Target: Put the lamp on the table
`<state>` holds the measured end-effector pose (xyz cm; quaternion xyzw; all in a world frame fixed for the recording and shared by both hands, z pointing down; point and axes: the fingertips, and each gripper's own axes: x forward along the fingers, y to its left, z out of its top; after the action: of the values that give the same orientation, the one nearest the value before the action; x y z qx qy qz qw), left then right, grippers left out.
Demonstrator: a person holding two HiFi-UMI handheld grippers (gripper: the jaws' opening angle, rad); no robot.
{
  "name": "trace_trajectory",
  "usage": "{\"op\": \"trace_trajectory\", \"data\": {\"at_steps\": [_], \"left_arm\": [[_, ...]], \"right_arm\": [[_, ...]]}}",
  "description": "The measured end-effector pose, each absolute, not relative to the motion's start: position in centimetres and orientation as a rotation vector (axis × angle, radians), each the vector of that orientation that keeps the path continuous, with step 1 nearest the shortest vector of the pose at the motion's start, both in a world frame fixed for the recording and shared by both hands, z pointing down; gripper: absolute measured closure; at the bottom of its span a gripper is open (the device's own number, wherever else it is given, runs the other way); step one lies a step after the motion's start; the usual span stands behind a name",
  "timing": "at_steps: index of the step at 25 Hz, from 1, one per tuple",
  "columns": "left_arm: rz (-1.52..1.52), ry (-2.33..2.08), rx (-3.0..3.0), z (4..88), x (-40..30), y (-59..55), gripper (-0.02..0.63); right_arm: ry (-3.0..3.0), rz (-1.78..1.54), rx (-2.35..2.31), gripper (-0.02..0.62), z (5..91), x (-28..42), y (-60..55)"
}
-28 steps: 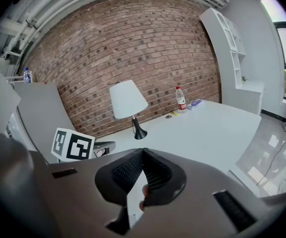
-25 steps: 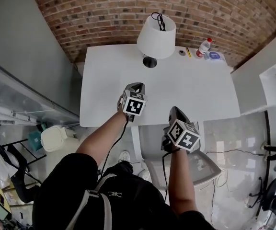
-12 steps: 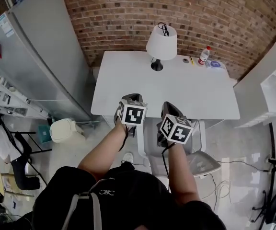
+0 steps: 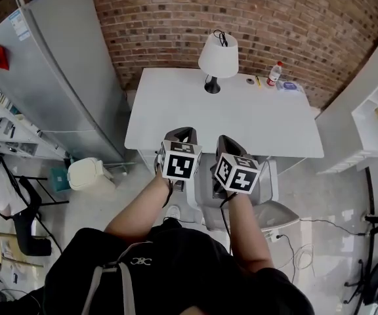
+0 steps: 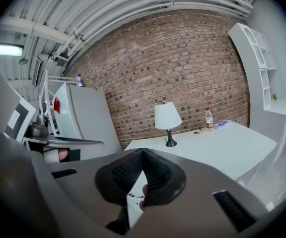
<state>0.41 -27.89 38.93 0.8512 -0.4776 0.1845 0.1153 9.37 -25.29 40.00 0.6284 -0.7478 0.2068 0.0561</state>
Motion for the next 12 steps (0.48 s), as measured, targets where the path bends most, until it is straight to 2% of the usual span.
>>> {"op": "trace_trajectory", "data": {"at_steps": [12], "left_arm": [[0.529, -1.429, 2.469, 39.3, -0.4, -26.1, 0.604]], "right_arm": [[-2.262, 0.640, 1.885, 0.603, 40.5, 8.9, -23.8]]}}
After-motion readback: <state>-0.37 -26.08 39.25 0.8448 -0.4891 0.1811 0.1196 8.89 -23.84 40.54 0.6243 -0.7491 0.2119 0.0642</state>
